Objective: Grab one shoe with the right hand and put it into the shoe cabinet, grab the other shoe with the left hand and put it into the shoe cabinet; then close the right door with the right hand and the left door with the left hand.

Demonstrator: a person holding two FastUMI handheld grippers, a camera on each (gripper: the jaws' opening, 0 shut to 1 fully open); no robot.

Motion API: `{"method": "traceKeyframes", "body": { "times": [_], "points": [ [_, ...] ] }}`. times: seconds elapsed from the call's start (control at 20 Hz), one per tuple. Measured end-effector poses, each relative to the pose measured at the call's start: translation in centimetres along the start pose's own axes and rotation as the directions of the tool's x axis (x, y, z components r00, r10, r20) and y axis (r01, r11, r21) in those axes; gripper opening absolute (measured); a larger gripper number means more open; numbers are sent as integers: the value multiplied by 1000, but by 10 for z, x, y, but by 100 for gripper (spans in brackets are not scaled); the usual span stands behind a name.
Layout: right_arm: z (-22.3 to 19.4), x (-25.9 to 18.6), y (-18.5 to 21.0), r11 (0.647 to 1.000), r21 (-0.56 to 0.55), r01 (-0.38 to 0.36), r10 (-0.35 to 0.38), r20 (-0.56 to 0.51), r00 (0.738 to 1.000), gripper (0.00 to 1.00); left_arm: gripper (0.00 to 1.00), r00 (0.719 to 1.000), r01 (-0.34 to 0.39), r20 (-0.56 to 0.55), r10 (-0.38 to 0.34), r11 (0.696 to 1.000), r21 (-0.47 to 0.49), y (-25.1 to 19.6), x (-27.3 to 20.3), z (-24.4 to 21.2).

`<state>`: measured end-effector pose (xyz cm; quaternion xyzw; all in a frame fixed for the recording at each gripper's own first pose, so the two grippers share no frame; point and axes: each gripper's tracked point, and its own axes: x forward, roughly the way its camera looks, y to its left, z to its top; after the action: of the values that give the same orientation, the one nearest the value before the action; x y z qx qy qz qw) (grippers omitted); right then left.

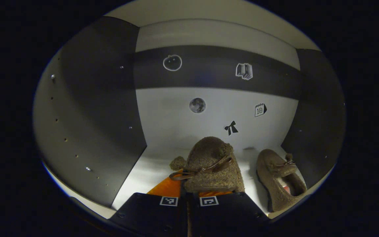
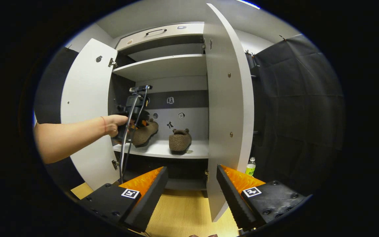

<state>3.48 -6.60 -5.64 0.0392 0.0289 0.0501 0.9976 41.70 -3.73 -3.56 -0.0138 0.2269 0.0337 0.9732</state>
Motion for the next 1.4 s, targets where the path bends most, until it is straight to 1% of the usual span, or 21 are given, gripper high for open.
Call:
{"method": "traceKeyframes", "body": {
  "times": [0.15,0.35,0.4,0.5,0.55,0.6,0.65,0.7,0.75,0.85,0.9,0.95,1.05,1.15,1.3,1.4],
  "points": [
    [-1,-3,-1,1000,2,5,-5,-9,1000,98,10,999,-12,-39,13,1000,17,-6,23,-8],
    [-5,-7,-4,1000,18,13,-13,-22,1000,98,10,997,-23,-71,25,999,33,-11,35,-17],
    [-5,-9,-6,1000,20,15,-14,-22,1000,98,11,997,-21,-71,24,999,31,-13,35,-18],
    [-6,-17,-11,1000,25,18,-17,-19,1000,98,16,998,-4,-56,6,1000,22,-16,31,-16],
    [-5,-16,-10,999,27,19,-19,-18,1000,98,23,999,8,-51,-7,1000,22,-18,28,-17],
    [-4,-17,-11,999,29,19,-18,-18,1000,98,29,999,10,-39,-9,1000,28,-17,24,-16],
    [-4,-18,-11,999,31,21,-20,-17,1000,98,37,1000,9,-26,-8,999,36,-15,21,-15],
    [-3,-18,-13,999,31,25,-24,-16,1000,98,41,1000,-1,-13,1,999,43,-11,17,-14],
    [-3,-20,-16,999,29,29,-29,-15,999,98,60,1000,-11,3,11,999,50,-7,12,-12],
    [0,-24,-21,999,29,34,-34,-14,999,98,86,999,-13,32,11,998,58,-1,0,-10],
    [3,-26,-25,999,27,40,-40,-11,999,98,94,999,-5,49,2,999,54,-1,-7,-9],
    [6,-28,-31,998,22,52,-52,-6,999,98,96,998,1,64,-4,999,50,0,-13,-8],
    [14,-33,-44,997,26,77,-77,4,997,97,96,996,12,93,-16,999,42,0,-27,-6],
    [22,-37,-56,994,43,96,-97,14,995,98,96,987,32,156,-36,999,29,-3,-47,6],
    [30,-41,-79,990,48,135,-136,19,991,98,96,966,67,251,-70,998,18,-8,-86,23],
    [36,-42,-99,984,40,171,-172,27,985,98,96,948,77,309,-80,997,21,-10,-113,30]
  ]
}}
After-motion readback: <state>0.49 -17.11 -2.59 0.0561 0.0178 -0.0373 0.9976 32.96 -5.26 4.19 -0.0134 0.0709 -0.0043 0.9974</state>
